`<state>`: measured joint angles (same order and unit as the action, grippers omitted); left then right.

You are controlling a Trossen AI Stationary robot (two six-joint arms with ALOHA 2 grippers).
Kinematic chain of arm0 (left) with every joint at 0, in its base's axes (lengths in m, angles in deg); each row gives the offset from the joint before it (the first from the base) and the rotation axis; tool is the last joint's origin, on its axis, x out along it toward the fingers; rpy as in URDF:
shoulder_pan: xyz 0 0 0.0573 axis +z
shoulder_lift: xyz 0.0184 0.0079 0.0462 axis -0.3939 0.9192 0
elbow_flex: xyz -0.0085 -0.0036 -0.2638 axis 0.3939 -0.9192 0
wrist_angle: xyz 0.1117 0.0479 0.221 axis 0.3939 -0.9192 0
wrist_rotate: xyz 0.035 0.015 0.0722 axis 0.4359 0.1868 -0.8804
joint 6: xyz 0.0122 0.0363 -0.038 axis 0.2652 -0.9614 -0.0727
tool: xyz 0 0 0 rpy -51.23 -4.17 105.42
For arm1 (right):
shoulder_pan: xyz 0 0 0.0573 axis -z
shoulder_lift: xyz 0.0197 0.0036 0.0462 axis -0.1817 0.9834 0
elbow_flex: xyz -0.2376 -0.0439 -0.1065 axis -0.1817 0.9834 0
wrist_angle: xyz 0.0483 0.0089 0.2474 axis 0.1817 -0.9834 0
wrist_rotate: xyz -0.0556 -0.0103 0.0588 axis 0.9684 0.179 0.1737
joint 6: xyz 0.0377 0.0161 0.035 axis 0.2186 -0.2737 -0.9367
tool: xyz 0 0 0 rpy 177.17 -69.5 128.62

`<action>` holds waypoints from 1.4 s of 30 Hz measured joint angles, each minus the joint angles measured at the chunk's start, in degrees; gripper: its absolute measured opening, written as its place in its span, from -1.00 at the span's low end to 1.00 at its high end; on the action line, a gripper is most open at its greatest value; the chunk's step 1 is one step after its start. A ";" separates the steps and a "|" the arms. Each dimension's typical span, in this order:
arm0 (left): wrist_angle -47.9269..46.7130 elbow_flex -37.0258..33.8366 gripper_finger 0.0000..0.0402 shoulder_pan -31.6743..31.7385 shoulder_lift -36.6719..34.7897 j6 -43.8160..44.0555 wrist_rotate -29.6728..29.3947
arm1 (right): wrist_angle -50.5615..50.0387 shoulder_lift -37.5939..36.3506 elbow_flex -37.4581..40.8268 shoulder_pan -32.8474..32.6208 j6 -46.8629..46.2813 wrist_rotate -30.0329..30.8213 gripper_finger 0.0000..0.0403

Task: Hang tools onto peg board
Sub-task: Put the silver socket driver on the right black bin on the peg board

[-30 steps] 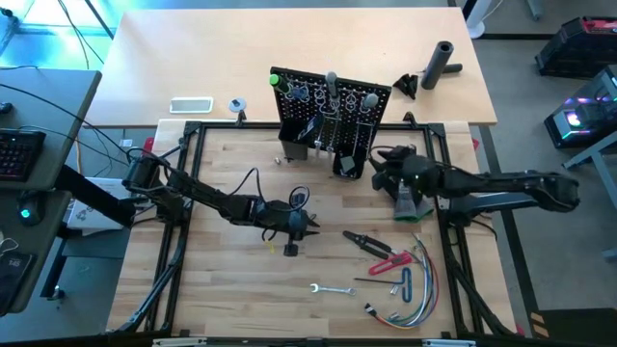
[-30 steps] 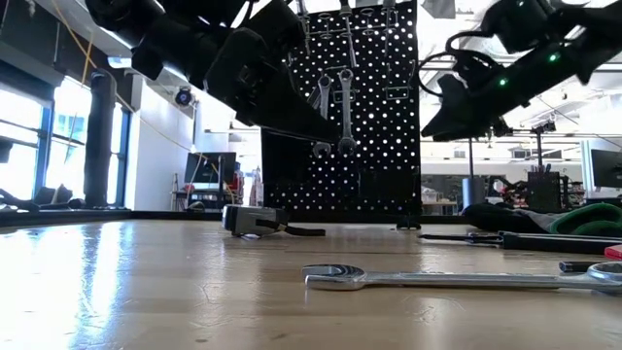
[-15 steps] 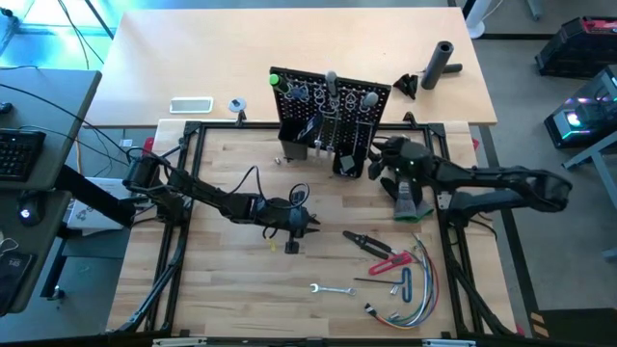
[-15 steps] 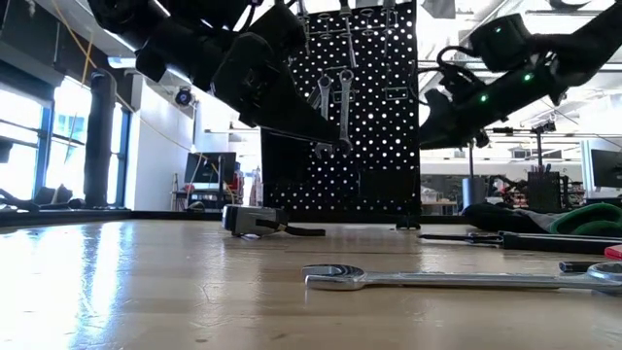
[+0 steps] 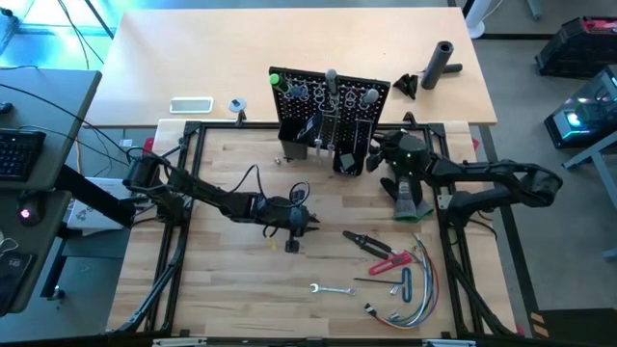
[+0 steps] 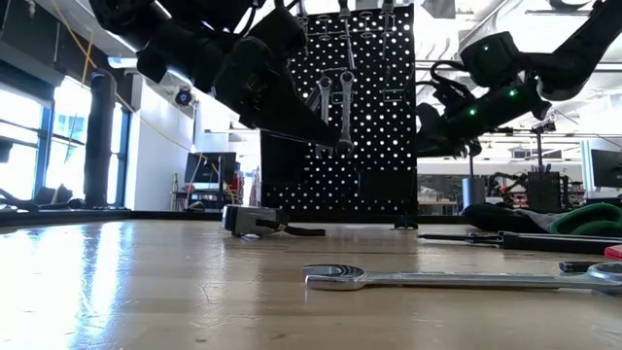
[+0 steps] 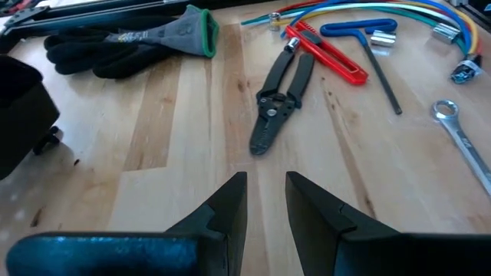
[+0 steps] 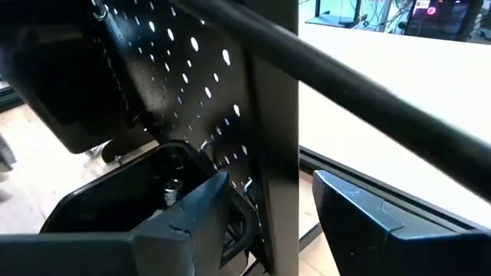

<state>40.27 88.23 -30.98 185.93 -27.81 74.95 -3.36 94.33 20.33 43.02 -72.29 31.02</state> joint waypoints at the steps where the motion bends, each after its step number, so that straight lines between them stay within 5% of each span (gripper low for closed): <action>1: -0.07 0.00 -0.58 0.12 0.00 0.01 -0.05 | 0.17 0.02 0.00 0.37 0.04 -0.09 -0.08; 25: -0.07 0.00 -0.58 2.14 0.00 1.38 0.04 | 2.70 0.14 -1.81 8.02 1.35 -5.85 -0.08; 42: -3.80 -0.02 -0.58 2.46 0.00 2.52 0.04 | -7.49 3.02 -7.56 7.67 3.26 -5.78 -0.08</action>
<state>36.47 88.21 -28.52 185.93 -25.29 74.99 -10.85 97.35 12.77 50.69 -69.03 25.24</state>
